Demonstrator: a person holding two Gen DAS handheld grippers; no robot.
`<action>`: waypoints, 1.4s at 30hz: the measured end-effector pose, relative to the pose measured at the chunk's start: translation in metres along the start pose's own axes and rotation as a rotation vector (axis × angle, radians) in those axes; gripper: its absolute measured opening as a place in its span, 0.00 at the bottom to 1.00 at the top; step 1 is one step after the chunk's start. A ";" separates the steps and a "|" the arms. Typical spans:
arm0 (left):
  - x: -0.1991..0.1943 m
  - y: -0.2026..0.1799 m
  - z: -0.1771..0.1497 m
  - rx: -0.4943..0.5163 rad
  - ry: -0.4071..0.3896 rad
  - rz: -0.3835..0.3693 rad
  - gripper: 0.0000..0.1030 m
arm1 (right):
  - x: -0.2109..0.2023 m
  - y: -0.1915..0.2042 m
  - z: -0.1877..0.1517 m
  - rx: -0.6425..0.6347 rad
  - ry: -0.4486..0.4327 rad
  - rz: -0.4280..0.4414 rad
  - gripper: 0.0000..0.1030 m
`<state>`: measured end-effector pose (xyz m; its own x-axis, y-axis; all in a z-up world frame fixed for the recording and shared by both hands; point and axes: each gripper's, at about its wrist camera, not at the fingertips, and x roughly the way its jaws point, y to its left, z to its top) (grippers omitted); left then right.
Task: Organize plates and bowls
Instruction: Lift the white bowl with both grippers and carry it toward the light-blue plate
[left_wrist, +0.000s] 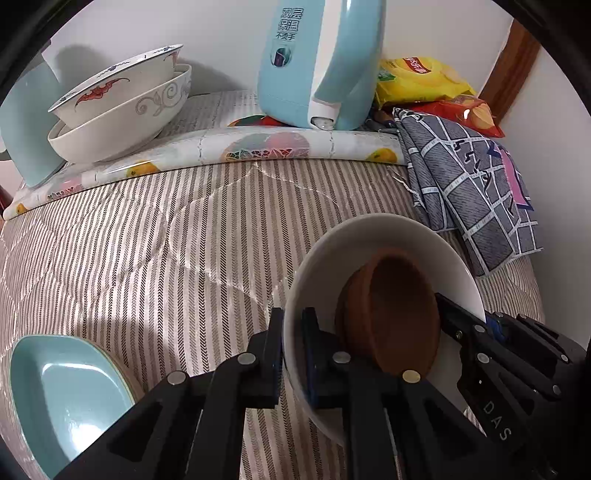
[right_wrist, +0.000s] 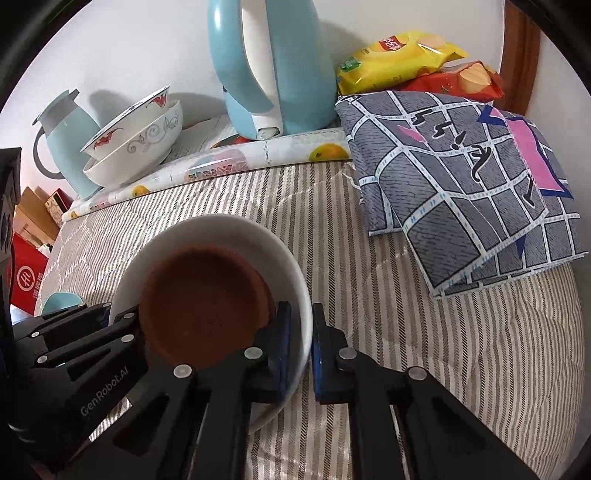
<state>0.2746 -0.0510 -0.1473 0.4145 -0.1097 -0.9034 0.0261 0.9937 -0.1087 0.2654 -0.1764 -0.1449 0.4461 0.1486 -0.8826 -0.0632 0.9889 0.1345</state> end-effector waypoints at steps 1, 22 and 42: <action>-0.001 -0.001 -0.001 0.002 0.000 0.000 0.10 | -0.001 0.000 -0.001 0.003 -0.001 -0.001 0.09; -0.037 -0.020 -0.026 0.014 -0.050 -0.012 0.10 | -0.040 -0.002 -0.021 0.010 -0.054 -0.017 0.09; -0.089 -0.024 -0.048 0.020 -0.129 -0.022 0.10 | -0.097 0.011 -0.040 0.011 -0.140 -0.023 0.09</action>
<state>0.1929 -0.0658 -0.0841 0.5275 -0.1293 -0.8397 0.0538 0.9915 -0.1188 0.1862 -0.1799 -0.0756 0.5676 0.1229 -0.8141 -0.0418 0.9918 0.1207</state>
